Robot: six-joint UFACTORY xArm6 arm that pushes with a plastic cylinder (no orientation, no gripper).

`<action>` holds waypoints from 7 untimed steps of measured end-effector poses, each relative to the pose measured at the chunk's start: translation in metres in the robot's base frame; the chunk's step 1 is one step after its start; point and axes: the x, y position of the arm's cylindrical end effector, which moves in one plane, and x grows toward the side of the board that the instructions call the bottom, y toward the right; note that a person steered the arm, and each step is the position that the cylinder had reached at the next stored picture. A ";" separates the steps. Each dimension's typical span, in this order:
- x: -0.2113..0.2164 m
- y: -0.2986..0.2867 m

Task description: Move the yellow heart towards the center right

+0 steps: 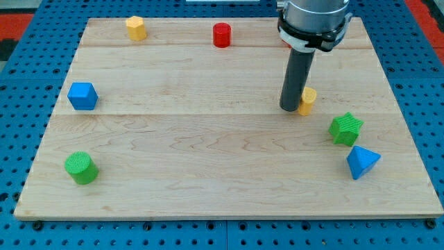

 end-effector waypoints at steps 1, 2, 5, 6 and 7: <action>0.002 0.000; -0.006 0.001; -0.005 0.037; -0.008 0.035; -0.009 0.034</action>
